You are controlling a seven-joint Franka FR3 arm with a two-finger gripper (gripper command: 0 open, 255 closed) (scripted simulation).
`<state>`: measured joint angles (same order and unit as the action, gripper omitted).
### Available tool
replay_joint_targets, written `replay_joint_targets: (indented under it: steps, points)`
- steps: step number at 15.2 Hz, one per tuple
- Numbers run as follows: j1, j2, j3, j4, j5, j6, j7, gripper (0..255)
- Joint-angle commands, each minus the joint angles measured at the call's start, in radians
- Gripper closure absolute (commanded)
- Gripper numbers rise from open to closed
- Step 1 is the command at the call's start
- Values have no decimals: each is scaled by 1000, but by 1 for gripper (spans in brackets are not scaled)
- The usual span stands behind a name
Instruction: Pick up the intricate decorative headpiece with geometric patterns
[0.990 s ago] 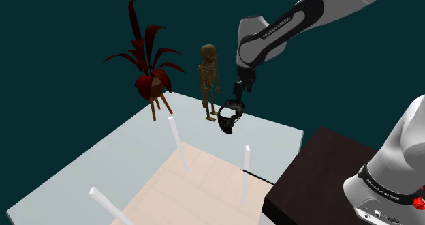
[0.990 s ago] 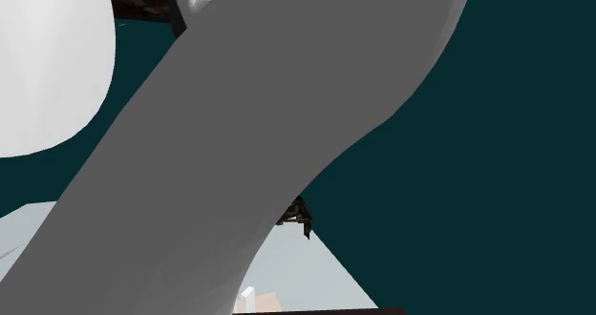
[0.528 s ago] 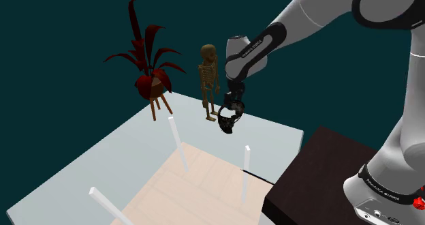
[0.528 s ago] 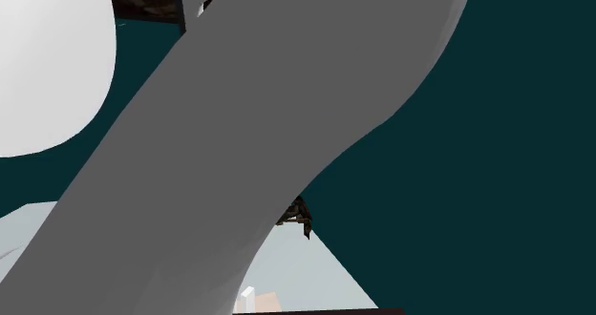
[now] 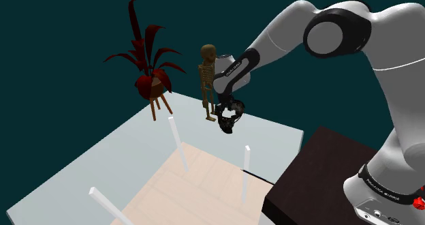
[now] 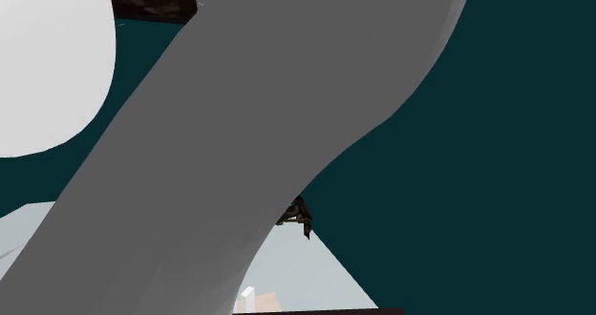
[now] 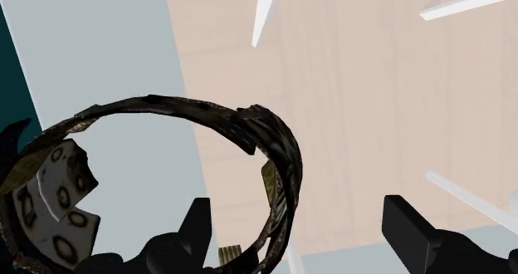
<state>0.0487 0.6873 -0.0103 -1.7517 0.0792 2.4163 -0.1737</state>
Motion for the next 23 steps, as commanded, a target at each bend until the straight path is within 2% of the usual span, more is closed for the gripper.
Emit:
replay_joint_targets:
  steps: [1,10,11,20,23]
  points:
    - [5,48,3,49,0,-5,5,0]
    - [3,130,6,76,3,51,0,0]
    - [3,133,6,80,3,49,1,255]
    - [3,130,6,76,3,51,0,255]
    - [4,96,4,63,2,30,2,255]
